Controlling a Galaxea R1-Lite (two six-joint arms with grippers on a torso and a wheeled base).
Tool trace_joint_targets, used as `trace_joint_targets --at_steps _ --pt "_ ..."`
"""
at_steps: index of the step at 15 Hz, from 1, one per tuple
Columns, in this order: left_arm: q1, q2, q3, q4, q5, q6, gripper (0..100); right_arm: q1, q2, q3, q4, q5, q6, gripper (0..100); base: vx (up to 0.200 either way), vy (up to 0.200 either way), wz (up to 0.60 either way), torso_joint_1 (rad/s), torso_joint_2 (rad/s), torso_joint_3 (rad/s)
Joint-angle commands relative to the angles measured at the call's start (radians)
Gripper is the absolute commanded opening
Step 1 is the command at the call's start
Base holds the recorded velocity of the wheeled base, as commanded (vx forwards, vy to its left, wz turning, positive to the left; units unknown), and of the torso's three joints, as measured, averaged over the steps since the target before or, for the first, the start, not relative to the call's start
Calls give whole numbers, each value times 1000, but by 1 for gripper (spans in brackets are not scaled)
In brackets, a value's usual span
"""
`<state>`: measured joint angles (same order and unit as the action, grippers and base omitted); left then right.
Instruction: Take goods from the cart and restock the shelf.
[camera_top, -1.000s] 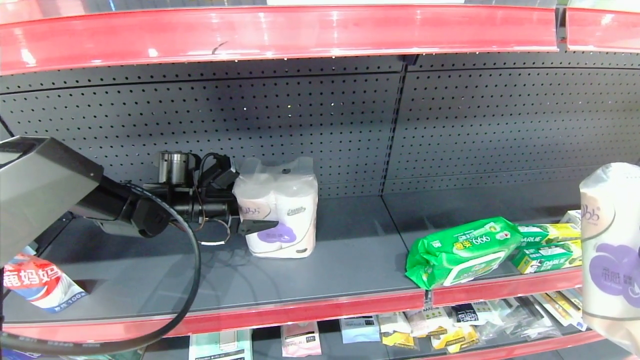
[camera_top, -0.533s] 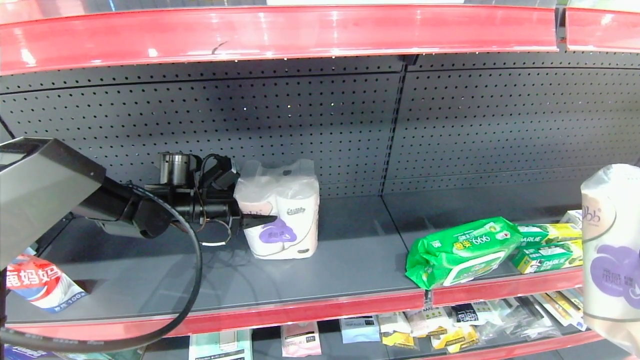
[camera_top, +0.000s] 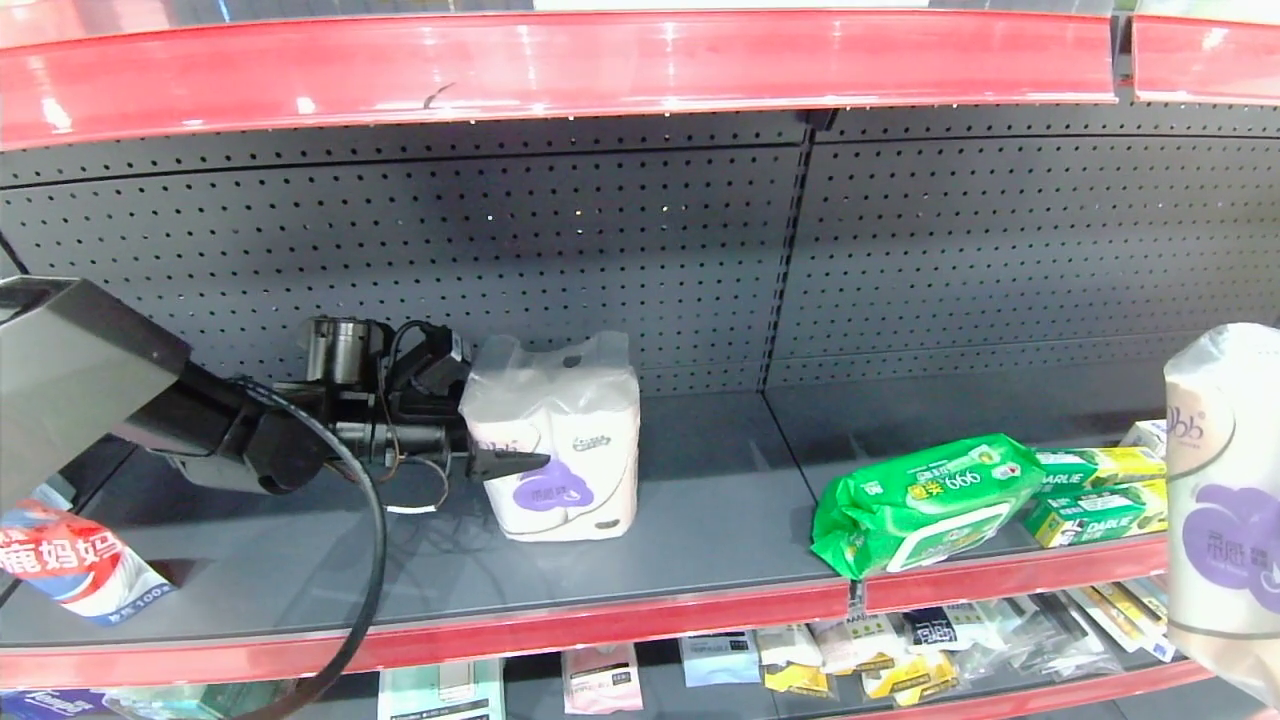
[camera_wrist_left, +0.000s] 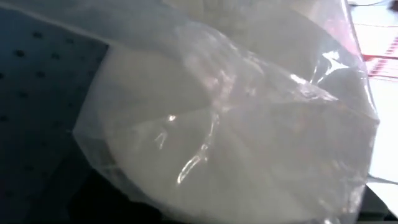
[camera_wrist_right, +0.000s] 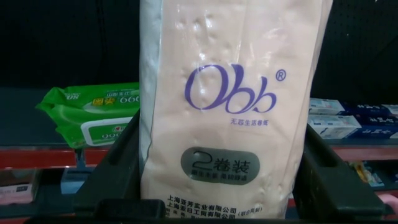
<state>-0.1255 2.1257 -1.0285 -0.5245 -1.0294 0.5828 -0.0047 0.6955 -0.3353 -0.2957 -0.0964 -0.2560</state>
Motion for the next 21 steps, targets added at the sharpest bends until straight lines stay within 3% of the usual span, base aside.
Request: trace_joint_targets --at_steps 1,3,7,9,10,13,21 --pt "20 -63 45 -3 -3 -1 0 0 1 -1 0 0 0 0 0 0 0 0 0 0" --pt "52 -98 104 -5 -21 11 0 -6 5 -4 0 1 0 0 0 0 0 0 0 0" --pt "64 -173 206 -6 -44 23 0 -6 4 -8 0 1 0 0 0 0 0 0 0 0" --pt "81 -171 231 -9 -60 72 0 -6 2 -8 0 0 0 0 0 0 0 0 0 0" --pt "90 -171 245 -9 -61 112 0 -6 2 -10 0 0 0 0 0 0 0 0 0 0" --pt "98 -170 268 -9 -77 157 0 -6 2 -13 0 1 1 0 0 0 0 0 0 0" --pt "119 -167 317 -9 -97 178 0 -6 4 -14 0 0 0 0 0 0 0 0 0 0"
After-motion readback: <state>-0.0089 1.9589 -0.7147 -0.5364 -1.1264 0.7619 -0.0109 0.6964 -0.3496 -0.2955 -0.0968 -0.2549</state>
